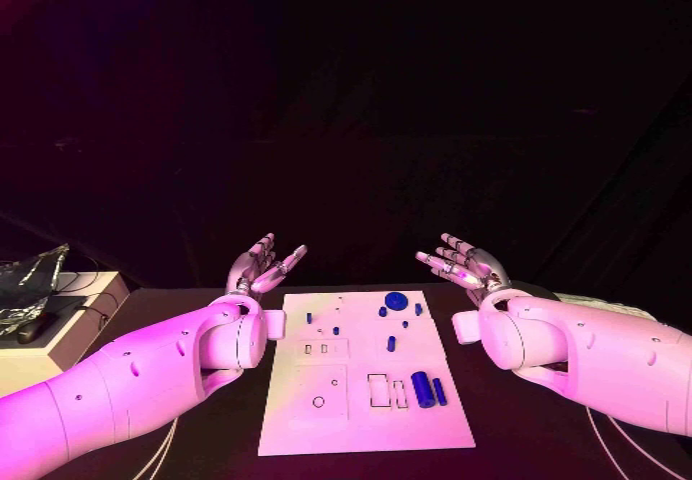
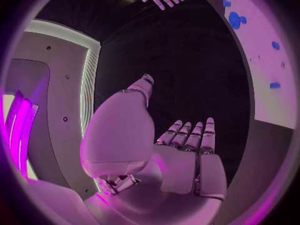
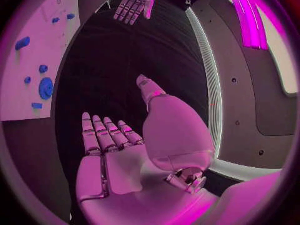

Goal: Assemble the parts on the task board

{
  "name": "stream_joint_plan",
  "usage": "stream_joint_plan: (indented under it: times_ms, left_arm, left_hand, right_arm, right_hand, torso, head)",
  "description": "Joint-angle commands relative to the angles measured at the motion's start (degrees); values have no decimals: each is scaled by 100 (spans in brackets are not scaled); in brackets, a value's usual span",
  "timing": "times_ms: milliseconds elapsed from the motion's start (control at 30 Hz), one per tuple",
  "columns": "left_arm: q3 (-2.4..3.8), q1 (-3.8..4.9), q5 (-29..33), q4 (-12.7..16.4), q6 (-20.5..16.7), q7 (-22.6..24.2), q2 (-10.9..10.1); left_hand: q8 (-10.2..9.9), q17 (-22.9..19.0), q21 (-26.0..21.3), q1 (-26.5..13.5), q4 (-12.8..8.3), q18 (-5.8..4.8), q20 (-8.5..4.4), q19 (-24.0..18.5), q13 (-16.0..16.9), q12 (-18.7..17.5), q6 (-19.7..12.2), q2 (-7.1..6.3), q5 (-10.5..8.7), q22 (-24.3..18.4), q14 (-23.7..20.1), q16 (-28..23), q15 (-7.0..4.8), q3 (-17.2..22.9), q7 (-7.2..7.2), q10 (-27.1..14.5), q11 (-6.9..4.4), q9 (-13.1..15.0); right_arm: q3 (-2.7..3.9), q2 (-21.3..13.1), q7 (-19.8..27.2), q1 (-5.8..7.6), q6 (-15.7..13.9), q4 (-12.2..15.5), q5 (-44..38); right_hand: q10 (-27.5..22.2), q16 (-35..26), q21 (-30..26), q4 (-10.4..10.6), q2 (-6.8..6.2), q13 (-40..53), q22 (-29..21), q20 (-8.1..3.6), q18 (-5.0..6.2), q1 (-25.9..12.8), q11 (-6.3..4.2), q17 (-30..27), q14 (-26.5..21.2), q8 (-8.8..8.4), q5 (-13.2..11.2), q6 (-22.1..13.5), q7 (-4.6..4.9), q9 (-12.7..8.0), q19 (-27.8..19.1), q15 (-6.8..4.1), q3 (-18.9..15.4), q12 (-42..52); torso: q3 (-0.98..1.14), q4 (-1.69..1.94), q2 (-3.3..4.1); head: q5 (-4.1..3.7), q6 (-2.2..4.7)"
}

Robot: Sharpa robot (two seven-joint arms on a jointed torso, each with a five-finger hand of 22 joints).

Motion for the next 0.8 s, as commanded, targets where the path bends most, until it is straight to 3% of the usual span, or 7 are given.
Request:
stream_joint_plan:
  times_ms: [33,233,267,333,400,567,800]
  left_arm:
    - [45,-17,-458,-145,661,-252,71]
    - [55,-19,-473,-170,683,-261,81]
    - [48,-47,-558,-126,1032,-253,-46]
    - [45,-50,-597,-64,1062,-226,-103]
    - [43,-55,-635,0,1066,-207,-157]
    - [39,-94,-848,234,1089,-266,-338]
    - [41,-240,-1133,784,1222,-466,-739]
  left_hand:
    - [48,11,46,286,75,85,41,90,15,47,151,11,40,13,74,33,91,0,162,118,113,17]
    - [120,75,191,234,-126,139,88,570,69,113,785,272,27,81,914,135,156,30,260,916,296,67]
    - [146,85,241,208,-219,155,113,726,87,137,1030,337,38,100,1148,141,164,18,280,1193,332,84]
    - [259,134,462,171,-397,220,156,1445,140,233,1735,467,28,201,1852,227,152,-16,323,2065,388,139]
    - [366,334,1080,126,-578,491,93,3072,196,389,2475,607,28,480,4129,670,-105,-81,359,3463,338,177]
    - [370,476,1737,-16,-994,763,-224,4212,259,366,3823,862,103,715,5738,978,-583,-311,253,5235,-12,246]
    - [320,1222,2804,-30,-1336,528,-905,4977,244,269,4813,974,48,1302,6892,1916,-1036,-387,153,6116,-315,258]
  right_arm:
    - [-84,23,-458,117,1102,-182,-334]
    - [-174,36,-579,220,1366,-324,-396]
    - [-176,-43,-529,210,911,-377,-2858]
    - [-176,-43,-560,206,824,-380,-3281]
    - [-175,-44,-632,203,789,-376,-3671]
    - [-173,-53,-914,199,870,-351,-4760]
    - [-161,-76,-1431,189,747,-201,-6165]
  right_hand:
    - [691,74,201,-399,38,43,50,-6,212,675,-55,50,860,60,-202,530,817,42,554,-66,-32,59]
    - [2668,180,696,-697,189,122,171,-225,379,853,-352,140,3049,162,-227,2072,594,124,2323,-382,-198,149]
    - [3066,197,768,-729,208,137,182,-277,387,862,-410,160,3524,176,-226,2395,549,138,2640,-446,-206,160]
    - [3807,187,805,-785,240,179,167,-405,378,843,-513,173,4228,167,-234,2998,474,155,2982,-571,-196,169]
    - [4339,216,836,-816,259,187,169,-522,373,822,-594,182,4526,192,-236,3434,410,177,3237,-680,-142,204]
    - [4967,247,941,-820,200,185,195,-802,341,661,-805,203,5212,255,-53,4655,291,231,3776,-938,75,206]
    - [6214,1024,1964,-1046,26,232,697,-1495,458,823,-1314,620,6957,362,183,5401,-32,313,5250,-1641,45,277]
  torso:
    - [-1,1,-1]
    - [-1,1,-1]
    - [-11,6,37]
    - [-8,8,58]
    - [-1,13,71]
    - [6,21,88]
    - [17,58,173]
  head:
    - [0,1]
    - [0,1]
    - [-3,-199]
    - [-6,-209]
    - [-11,-215]
    - [7,-242]
    - [-31,-272]
